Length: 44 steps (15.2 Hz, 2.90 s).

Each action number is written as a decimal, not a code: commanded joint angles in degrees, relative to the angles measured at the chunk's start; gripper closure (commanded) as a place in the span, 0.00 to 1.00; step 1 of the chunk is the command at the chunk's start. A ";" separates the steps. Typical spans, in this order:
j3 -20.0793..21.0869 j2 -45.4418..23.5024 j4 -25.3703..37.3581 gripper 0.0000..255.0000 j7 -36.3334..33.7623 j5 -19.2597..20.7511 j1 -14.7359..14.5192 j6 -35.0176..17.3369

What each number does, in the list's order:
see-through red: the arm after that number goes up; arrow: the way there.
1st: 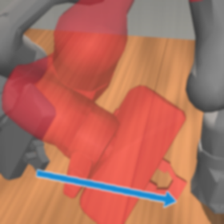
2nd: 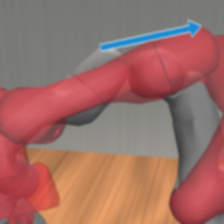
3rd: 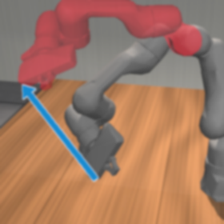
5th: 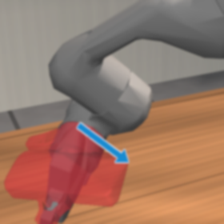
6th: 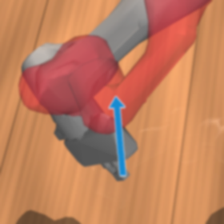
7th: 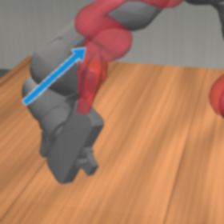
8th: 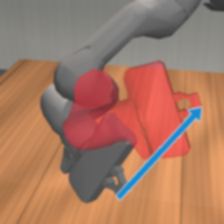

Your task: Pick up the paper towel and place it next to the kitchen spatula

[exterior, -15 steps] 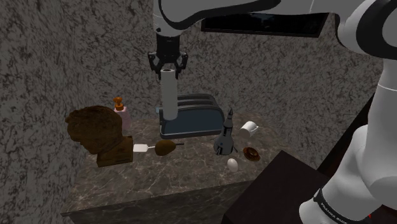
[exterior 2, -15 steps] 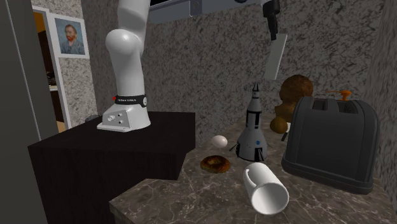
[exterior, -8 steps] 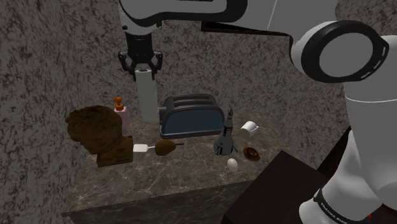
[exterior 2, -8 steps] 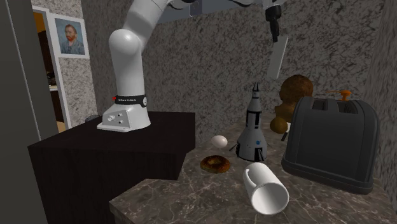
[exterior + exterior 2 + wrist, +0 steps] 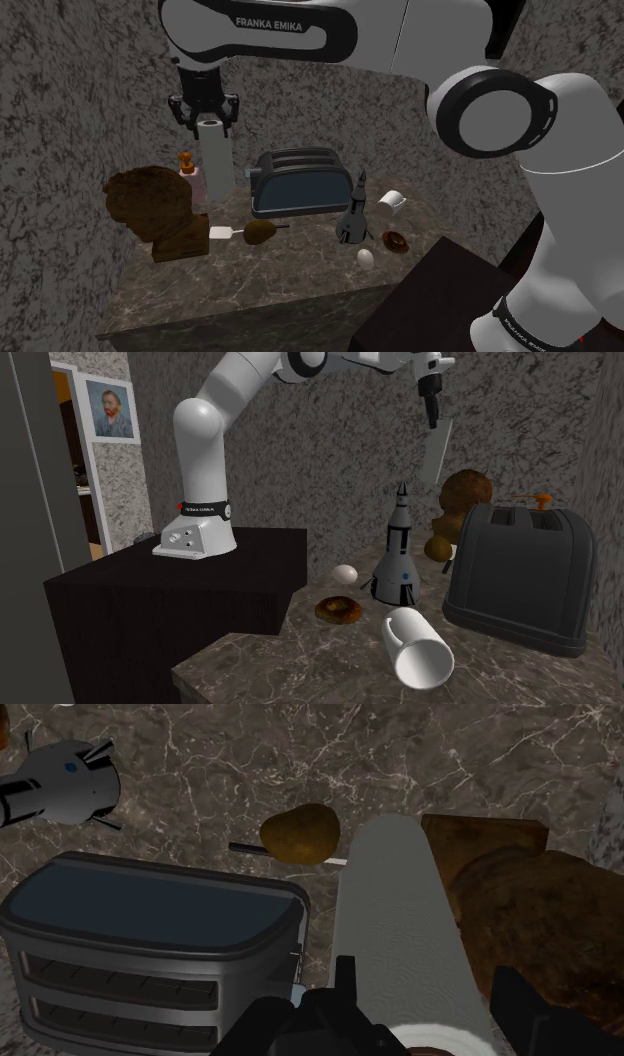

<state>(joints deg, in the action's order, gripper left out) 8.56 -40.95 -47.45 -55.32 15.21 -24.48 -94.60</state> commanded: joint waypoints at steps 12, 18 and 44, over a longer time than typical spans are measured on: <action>0.17 3.21 -15.42 1.00 -2.31 0.24 1.40 -12.01; 0.07 3.09 -19.83 1.00 -3.19 0.56 1.70 -16.44; -1.17 -3.30 -29.23 1.00 -6.73 2.77 1.76 -31.94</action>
<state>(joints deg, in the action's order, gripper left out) 7.45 -43.78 -76.81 -61.92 17.89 -22.64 -126.17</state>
